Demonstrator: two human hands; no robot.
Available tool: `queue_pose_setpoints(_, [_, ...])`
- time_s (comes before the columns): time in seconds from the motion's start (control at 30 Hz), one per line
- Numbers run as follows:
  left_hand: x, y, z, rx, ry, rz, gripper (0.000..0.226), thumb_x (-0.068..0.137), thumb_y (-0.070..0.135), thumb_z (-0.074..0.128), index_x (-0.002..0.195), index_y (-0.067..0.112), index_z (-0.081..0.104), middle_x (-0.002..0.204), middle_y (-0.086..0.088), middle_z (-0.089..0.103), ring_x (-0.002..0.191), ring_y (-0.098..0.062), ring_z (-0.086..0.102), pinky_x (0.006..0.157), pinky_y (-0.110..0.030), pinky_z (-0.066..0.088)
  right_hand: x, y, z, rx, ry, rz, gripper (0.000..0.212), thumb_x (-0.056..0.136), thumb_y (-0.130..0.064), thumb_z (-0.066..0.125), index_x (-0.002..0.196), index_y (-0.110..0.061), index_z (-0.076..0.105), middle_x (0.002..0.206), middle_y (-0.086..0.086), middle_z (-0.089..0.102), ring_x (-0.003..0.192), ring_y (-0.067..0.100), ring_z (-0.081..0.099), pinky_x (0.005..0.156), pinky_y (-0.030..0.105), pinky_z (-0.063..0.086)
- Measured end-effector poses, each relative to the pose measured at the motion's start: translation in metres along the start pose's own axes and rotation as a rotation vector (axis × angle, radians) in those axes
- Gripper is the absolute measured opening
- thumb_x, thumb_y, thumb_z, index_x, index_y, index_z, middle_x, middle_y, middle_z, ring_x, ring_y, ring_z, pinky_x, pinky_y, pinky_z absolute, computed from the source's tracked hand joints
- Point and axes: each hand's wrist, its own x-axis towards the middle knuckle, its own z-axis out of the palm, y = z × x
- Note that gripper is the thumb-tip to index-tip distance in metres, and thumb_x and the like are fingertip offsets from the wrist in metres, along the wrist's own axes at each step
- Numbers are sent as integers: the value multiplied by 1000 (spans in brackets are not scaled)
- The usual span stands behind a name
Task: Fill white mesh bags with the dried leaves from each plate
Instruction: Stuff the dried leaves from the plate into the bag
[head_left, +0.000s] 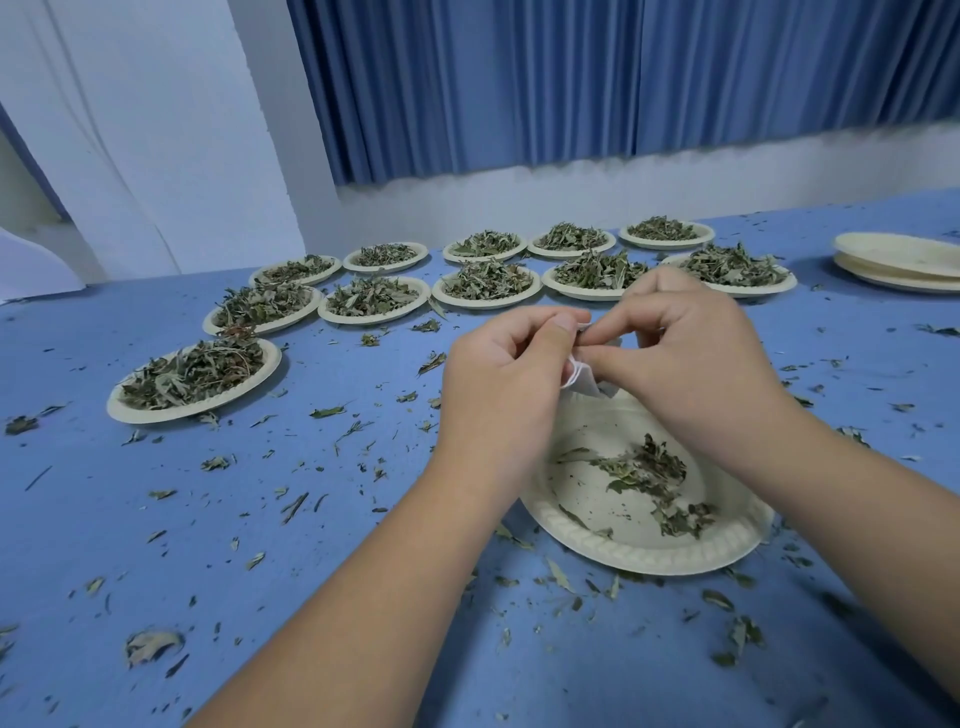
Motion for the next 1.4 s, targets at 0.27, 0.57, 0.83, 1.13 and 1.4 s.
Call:
queue_pose_setpoints(0.27, [3, -2, -3, -93, 8, 6, 20, 97, 13, 56, 90, 14, 75, 49, 13, 50, 38, -1, 42, 45, -13, 35, 11, 4, -2, 13, -81, 158, 34, 65, -34, 83, 89, -30, 59, 90, -6, 59, 67, 6, 55, 61, 16, 41])
queue_pose_setpoints(0.57, [3, 6, -6, -265, -57, -40, 19, 98, 3, 49, 101, -5, 66, 42, 13, 48, 33, 1, 45, 37, -9, 35, 24, 3, 10, 594, -500, 508, 6, 86, -7, 65, 83, -10, 70, 76, 8, 71, 66, 18, 69, 55, 23, 54])
queue_pose_setpoints(0.83, [6, 4, -6, -162, -15, -51, 20, 94, 5, 57, 79, 7, 70, 47, 8, 46, 36, -3, 40, 39, -11, 35, 36, -14, 28, 74, -294, 308, 28, 75, 5, 51, 58, -14, 61, 45, 4, 57, 41, 17, 54, 38, 20, 40])
queue_pose_setpoints(1.13, [9, 0, -11, -74, 113, -18, 21, 97, 15, 56, 86, 17, 74, 64, 7, 66, 65, -15, 65, 60, -32, 56, 43, -19, 4, 382, -662, 512, 24, 91, -14, 60, 111, -2, 66, 86, 8, 68, 77, 21, 68, 57, 23, 53])
queue_pose_setpoints(1.4, [9, -1, -11, 12, 149, 2, 18, 95, 22, 58, 90, 22, 75, 50, 19, 52, 47, -1, 45, 53, -20, 37, 41, -20, -1, 540, -556, 625, 31, 79, 18, 48, 101, 3, 63, 95, 19, 62, 74, 28, 68, 65, 30, 59])
